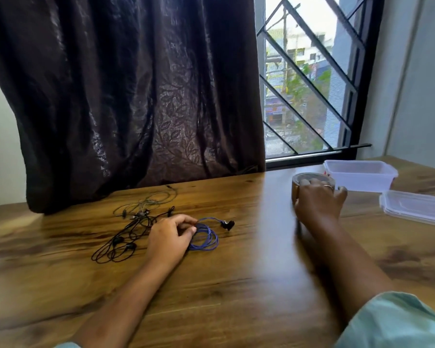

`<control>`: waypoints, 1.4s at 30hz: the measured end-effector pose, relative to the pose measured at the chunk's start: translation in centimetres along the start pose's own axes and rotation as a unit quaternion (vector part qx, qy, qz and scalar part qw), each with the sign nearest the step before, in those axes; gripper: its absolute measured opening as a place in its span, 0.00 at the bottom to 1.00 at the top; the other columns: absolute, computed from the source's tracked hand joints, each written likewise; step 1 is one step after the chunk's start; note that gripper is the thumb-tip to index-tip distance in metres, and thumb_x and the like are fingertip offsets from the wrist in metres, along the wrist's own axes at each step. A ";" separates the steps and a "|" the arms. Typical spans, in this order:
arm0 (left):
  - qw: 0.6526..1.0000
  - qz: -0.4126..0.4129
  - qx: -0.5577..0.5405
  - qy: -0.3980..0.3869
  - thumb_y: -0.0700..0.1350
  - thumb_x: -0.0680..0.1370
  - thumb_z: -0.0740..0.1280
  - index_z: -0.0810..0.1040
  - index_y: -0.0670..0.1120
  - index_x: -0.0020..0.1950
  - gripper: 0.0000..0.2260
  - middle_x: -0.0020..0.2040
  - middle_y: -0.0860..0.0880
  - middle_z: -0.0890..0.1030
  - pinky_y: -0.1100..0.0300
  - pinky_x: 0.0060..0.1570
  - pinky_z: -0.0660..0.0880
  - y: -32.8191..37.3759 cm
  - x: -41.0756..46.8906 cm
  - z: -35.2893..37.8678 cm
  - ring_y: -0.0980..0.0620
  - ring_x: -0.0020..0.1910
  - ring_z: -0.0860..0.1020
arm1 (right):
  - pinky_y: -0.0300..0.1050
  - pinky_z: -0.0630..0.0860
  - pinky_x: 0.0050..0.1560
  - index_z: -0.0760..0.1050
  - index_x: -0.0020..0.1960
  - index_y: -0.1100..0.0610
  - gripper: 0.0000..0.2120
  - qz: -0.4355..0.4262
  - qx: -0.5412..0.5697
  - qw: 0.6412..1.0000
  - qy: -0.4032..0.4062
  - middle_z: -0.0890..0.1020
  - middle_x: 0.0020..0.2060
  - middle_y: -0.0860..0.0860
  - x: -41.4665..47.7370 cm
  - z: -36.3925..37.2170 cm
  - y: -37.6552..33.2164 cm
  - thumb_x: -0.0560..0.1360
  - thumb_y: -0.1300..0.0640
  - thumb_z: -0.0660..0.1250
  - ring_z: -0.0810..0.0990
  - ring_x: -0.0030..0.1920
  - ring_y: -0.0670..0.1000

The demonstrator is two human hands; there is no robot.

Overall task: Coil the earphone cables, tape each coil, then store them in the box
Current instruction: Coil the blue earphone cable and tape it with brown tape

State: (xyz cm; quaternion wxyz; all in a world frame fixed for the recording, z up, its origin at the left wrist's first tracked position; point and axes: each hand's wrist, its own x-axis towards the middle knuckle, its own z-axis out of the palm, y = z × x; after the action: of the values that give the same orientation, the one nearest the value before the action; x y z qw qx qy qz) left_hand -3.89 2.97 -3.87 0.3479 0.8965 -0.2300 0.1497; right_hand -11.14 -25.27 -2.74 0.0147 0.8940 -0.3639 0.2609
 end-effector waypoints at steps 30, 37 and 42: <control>0.996 -0.002 0.067 -0.059 0.44 0.76 0.67 0.83 0.52 0.53 0.08 0.53 0.54 0.82 0.64 0.52 0.73 -0.4 0.1 0.2 0.57 0.51 0.78 | 0.57 0.54 0.68 0.74 0.62 0.48 0.17 -0.360 0.154 0.914 -0.106 0.78 0.60 0.47 -7.3 -1.0 -11.4 0.77 0.44 0.61 0.71 0.65 0.52; 0.994 0.035 0.105 -0.025 0.44 0.75 0.68 0.75 0.55 0.50 0.07 0.47 0.54 0.81 0.63 0.46 0.74 -0.3 0.1 0.2 0.55 0.49 0.79 | 0.50 0.67 0.60 0.75 0.64 0.46 0.16 -0.367 0.172 0.900 -0.161 0.77 0.60 0.51 -6.9 -0.5 -11.4 0.79 0.54 0.58 0.70 0.63 0.55; 0.975 0.089 0.199 -0.043 0.45 0.79 0.61 0.74 0.54 0.63 0.13 0.56 0.53 0.76 0.59 0.54 0.72 0.0 0.0 0.8 0.53 0.57 0.74 | 0.48 0.72 0.54 0.78 0.62 0.47 0.15 -0.367 0.198 0.897 -0.148 0.80 0.56 0.51 -6.7 -0.6 -11.0 0.78 0.57 0.60 0.72 0.58 0.54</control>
State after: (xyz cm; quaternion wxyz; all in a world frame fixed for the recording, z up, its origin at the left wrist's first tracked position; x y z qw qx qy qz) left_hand -3.82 2.42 -4.50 0.1374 0.9292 -0.2893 0.1847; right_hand -8.19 -12.72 -3.59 -0.1221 0.9768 0.0517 0.1681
